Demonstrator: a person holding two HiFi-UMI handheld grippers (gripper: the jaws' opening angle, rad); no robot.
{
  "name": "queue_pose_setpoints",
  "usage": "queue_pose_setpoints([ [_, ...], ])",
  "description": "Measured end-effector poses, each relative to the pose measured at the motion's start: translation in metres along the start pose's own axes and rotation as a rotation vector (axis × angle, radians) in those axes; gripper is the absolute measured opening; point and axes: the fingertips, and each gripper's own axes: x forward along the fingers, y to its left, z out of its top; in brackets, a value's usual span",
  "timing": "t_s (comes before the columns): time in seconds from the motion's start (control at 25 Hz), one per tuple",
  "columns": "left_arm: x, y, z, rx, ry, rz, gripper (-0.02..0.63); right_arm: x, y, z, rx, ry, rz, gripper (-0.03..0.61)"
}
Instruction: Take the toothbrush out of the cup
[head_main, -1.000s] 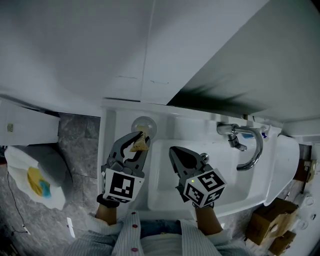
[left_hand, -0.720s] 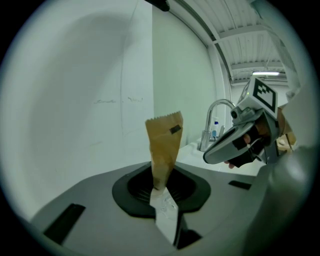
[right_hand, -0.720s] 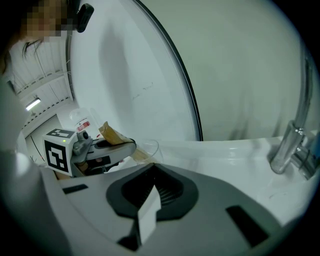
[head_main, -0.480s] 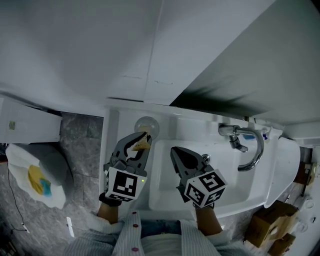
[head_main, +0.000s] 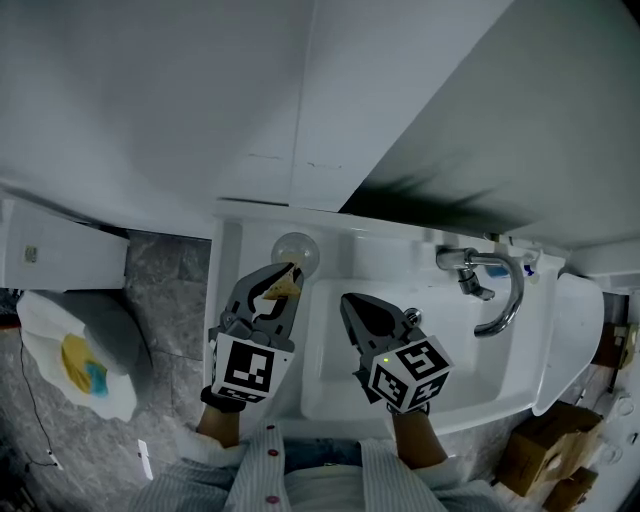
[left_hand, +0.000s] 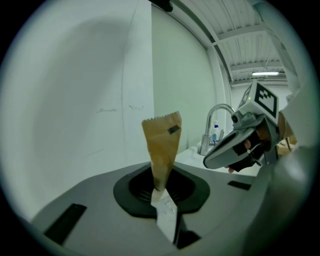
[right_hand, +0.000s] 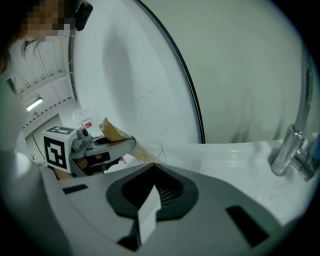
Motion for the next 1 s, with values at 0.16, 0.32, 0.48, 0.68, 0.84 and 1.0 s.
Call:
queue_pose_setpoints([
  [0.16, -0.005, 0.001, 0.008, 0.003, -0.014, 0.01, 0.043, -0.002, 0.004, 0.004, -0.007, -0.012, 0.005, 0.011],
  [0.32, -0.014, 0.001, 0.02, 0.007, -0.035, 0.024, 0.041, -0.007, 0.01, 0.009, -0.017, -0.031, 0.009, 0.011],
  [0.48, -0.024, -0.001, 0.034, 0.004, -0.066, 0.041, 0.041, -0.014, 0.018, 0.013, -0.029, -0.055, 0.022, 0.011],
  [0.68, -0.041, -0.009, 0.054, 0.017, -0.1, 0.058, 0.041, -0.027, 0.028, 0.015, -0.042, -0.076, 0.037, 0.011],
  [0.84, -0.056, -0.016, 0.069, 0.021, -0.132, 0.07, 0.041, -0.036, 0.035, 0.019, -0.058, -0.105, 0.048, 0.011],
  [1.0, -0.071, -0.026, 0.084, 0.019, -0.161, 0.073, 0.041, -0.047, 0.043, 0.024, -0.076, -0.134, 0.06, 0.011],
])
